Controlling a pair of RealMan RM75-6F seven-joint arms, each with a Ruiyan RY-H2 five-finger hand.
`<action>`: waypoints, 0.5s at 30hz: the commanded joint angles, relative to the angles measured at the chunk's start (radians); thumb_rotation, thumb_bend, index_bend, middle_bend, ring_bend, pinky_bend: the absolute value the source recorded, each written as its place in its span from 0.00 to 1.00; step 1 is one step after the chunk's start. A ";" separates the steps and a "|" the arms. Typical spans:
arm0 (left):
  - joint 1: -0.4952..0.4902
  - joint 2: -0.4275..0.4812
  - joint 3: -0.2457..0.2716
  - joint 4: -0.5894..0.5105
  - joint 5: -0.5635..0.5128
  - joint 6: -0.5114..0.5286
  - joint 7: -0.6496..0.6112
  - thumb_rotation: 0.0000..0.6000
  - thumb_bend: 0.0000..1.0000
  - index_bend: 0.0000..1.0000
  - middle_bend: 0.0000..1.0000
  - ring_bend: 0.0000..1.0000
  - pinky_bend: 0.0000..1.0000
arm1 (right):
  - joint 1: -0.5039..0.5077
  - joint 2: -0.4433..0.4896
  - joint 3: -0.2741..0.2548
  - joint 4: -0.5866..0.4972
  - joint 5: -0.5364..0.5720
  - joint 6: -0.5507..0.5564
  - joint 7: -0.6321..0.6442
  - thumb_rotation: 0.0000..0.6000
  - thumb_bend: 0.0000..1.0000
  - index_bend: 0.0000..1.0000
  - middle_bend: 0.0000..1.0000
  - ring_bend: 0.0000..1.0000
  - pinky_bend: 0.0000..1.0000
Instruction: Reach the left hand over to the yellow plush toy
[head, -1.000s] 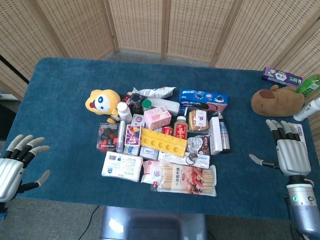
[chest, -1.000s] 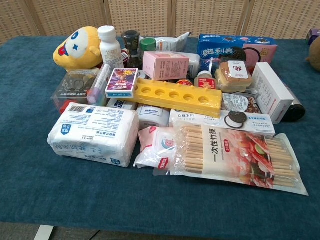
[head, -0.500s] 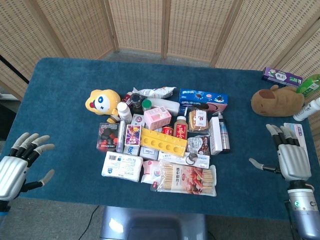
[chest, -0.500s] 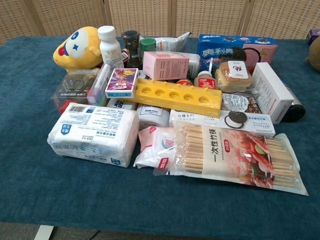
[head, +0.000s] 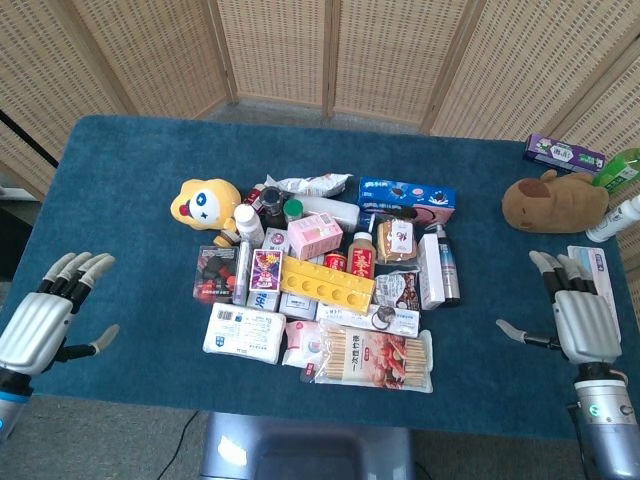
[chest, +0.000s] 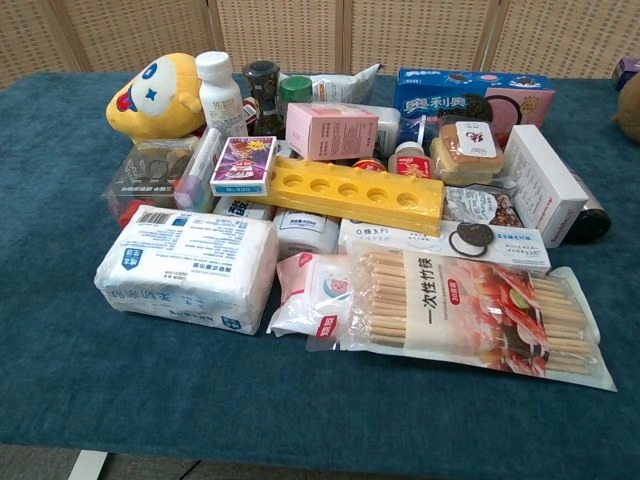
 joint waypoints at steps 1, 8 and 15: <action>-0.042 -0.010 -0.021 0.037 -0.046 -0.060 -0.045 0.84 0.35 0.00 0.00 0.00 0.00 | 0.000 0.001 0.001 -0.002 0.003 -0.002 0.002 0.56 0.05 0.00 0.00 0.00 0.00; -0.133 -0.044 -0.065 0.081 -0.165 -0.197 -0.011 0.79 0.28 0.00 0.00 0.00 0.00 | -0.001 0.007 0.004 -0.012 0.003 -0.004 -0.001 0.56 0.05 0.00 0.00 0.00 0.00; -0.228 -0.084 -0.122 0.130 -0.283 -0.305 0.029 0.79 0.29 0.00 0.00 0.00 0.00 | -0.010 0.021 0.005 -0.018 0.006 0.001 0.009 0.56 0.05 0.00 0.00 0.00 0.00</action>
